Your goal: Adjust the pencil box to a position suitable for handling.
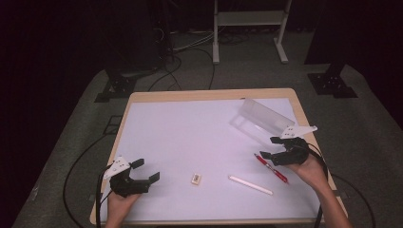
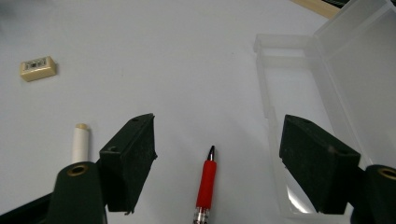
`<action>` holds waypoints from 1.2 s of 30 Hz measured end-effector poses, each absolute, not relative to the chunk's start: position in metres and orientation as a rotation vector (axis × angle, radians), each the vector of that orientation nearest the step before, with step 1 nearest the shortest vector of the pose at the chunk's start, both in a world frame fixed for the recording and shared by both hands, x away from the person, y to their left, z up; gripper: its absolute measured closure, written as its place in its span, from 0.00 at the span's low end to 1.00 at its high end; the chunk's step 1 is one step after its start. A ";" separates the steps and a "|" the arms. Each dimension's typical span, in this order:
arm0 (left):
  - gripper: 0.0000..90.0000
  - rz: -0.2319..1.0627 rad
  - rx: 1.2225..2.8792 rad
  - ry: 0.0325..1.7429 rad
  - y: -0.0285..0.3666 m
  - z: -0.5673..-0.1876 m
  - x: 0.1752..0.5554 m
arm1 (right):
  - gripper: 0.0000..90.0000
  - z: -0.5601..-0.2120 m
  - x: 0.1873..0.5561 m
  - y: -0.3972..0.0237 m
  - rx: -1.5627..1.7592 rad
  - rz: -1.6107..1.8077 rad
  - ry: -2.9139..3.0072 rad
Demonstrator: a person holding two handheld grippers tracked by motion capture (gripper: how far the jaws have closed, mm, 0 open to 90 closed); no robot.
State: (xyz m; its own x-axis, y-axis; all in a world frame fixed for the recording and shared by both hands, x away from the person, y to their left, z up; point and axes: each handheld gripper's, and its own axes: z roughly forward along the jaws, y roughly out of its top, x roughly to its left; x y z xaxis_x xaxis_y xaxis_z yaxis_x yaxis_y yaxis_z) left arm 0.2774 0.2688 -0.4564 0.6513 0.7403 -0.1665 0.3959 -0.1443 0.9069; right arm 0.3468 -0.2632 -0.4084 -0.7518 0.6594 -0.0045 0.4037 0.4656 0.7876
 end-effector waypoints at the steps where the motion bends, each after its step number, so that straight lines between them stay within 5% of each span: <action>1: 0.08 0.386 1.768 0.917 0.267 -0.456 0.278 | 0.29 -0.408 0.350 -0.261 0.906 1.161 2.416; 36: 0.08 0.389 1.753 0.922 0.270 -0.456 0.277 | 0.37 -0.431 0.429 -0.234 0.954 0.979 2.526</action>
